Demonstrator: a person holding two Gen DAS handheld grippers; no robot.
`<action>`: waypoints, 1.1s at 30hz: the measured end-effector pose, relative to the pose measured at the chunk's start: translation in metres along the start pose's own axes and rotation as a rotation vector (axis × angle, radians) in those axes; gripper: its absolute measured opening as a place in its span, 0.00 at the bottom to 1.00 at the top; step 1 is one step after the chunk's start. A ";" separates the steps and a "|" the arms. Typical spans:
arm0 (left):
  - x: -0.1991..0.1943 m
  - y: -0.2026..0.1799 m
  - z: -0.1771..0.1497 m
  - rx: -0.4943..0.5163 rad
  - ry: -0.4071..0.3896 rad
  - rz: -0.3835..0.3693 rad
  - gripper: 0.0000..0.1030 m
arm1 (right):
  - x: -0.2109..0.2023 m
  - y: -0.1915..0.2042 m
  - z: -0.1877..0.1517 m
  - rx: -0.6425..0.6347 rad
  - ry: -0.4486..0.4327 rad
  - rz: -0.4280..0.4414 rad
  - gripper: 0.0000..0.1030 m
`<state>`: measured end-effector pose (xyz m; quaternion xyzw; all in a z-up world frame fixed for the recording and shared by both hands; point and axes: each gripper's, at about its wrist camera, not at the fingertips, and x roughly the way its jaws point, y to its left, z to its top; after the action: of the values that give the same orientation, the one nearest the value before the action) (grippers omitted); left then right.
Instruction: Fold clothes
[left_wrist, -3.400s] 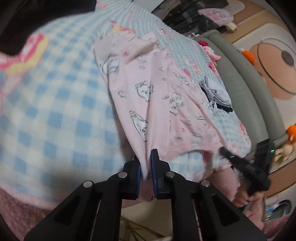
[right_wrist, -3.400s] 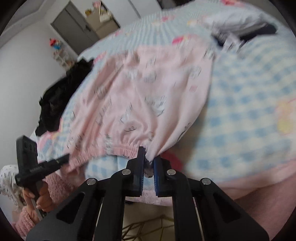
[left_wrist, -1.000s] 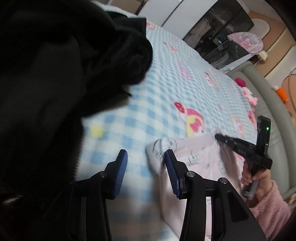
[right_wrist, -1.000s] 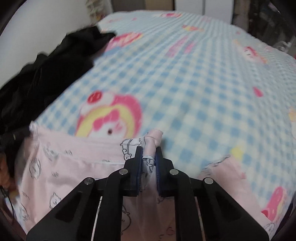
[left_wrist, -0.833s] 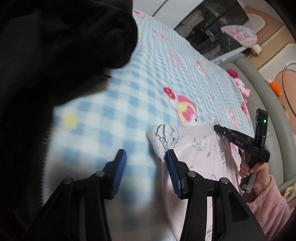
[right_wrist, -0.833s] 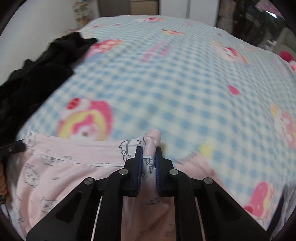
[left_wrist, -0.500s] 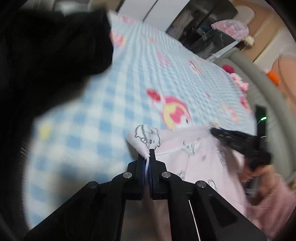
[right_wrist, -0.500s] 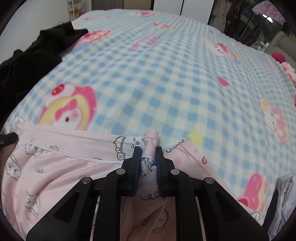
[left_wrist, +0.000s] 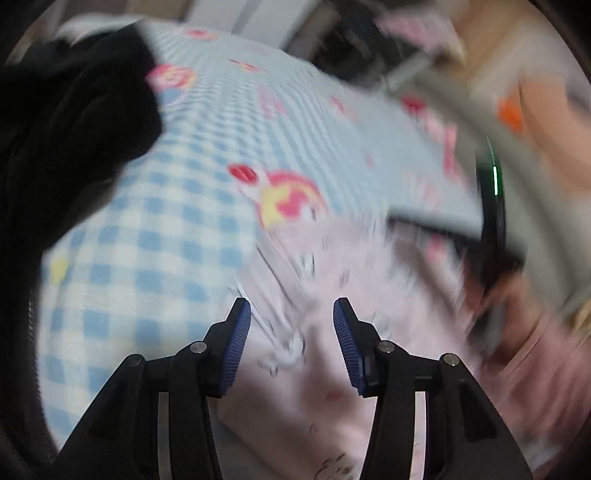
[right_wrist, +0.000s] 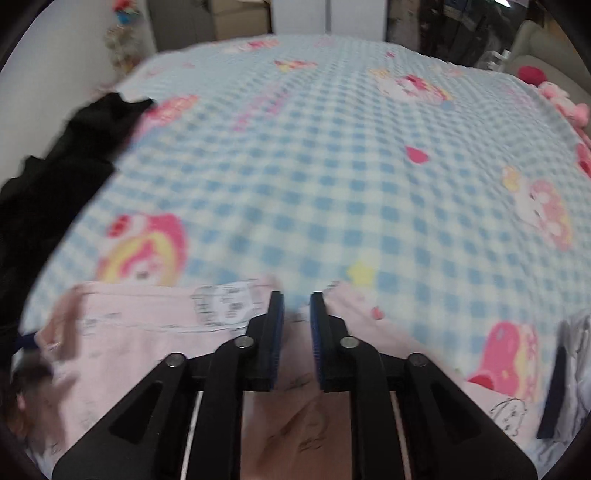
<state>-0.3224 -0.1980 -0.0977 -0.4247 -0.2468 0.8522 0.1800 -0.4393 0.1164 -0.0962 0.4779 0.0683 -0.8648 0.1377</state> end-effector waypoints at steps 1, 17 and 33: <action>-0.002 0.003 0.001 -0.007 -0.022 0.021 0.44 | -0.002 0.005 0.000 -0.020 -0.005 0.020 0.25; 0.020 -0.010 0.000 0.128 0.023 0.177 0.05 | 0.036 0.022 -0.009 -0.028 0.095 0.152 0.04; 0.022 0.036 0.015 -0.008 0.050 0.169 0.11 | 0.044 0.032 0.000 -0.092 0.122 0.188 0.23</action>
<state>-0.3510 -0.2201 -0.1249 -0.4657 -0.2092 0.8526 0.1118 -0.4519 0.0786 -0.1334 0.5269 0.0711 -0.8135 0.2358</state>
